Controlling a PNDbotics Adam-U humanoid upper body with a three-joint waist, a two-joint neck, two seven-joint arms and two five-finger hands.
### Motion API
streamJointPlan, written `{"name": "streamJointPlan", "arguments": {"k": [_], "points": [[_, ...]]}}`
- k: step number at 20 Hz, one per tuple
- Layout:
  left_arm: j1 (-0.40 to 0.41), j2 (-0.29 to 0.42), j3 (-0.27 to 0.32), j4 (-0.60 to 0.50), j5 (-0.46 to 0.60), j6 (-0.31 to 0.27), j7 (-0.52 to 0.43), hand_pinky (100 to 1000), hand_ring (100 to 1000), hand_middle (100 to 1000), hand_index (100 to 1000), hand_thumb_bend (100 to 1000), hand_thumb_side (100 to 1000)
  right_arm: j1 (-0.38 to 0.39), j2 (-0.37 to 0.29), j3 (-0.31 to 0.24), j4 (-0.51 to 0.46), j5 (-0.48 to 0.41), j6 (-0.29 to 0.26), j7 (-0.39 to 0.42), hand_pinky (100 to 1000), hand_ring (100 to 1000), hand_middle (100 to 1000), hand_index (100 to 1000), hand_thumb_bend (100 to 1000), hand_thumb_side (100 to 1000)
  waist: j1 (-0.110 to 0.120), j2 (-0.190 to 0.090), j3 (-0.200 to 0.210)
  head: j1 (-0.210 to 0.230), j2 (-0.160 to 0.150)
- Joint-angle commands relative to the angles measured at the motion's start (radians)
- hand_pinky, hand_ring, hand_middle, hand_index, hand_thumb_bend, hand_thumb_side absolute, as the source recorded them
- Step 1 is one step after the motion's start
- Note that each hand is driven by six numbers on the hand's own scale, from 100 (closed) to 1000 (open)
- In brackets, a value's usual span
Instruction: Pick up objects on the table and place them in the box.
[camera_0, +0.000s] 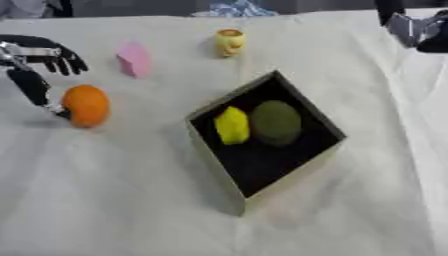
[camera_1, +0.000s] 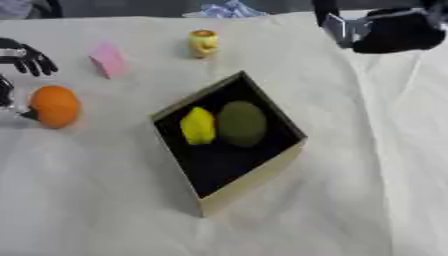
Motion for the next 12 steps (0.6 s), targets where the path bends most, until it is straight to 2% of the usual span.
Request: {"name": "streamJointPlan", "arguments": {"k": [1,6,8,12], "points": [[-0.032,-0.002,0.030,0.056,-0.036,-0.016,0.018,821,789,750,857,652,193,-0.005,-0.013,-0.025,-0.017,-0.008,0.005,-0.012,893,922,683,786,100,315,-0.003,-0.015,-0.002,0.006,-0.011],[-0.048,-0.033,0.047,0.134,-0.090,-0.050,0.016,804,774,733,823,659,178,0.000,-0.010,-0.033,-0.019,-0.014,0.011,-0.022,893,921,679,783,100,315,-0.005,-0.010,-0.005,0.010,-0.011],[-0.055,-0.044,0.060,0.165,-0.122,-0.065,0.017,793,762,718,805,624,163,0.001,-0.009,-0.035,-0.020,-0.017,0.013,-0.026,893,921,678,782,100,314,-0.005,-0.009,-0.006,0.011,-0.012],[-0.057,-0.056,0.078,0.187,-0.140,-0.094,0.039,747,691,633,722,409,100,0.006,-0.007,-0.042,-0.019,-0.019,0.017,-0.035,893,920,676,780,100,314,-0.007,-0.008,-0.006,0.009,-0.010]]}}
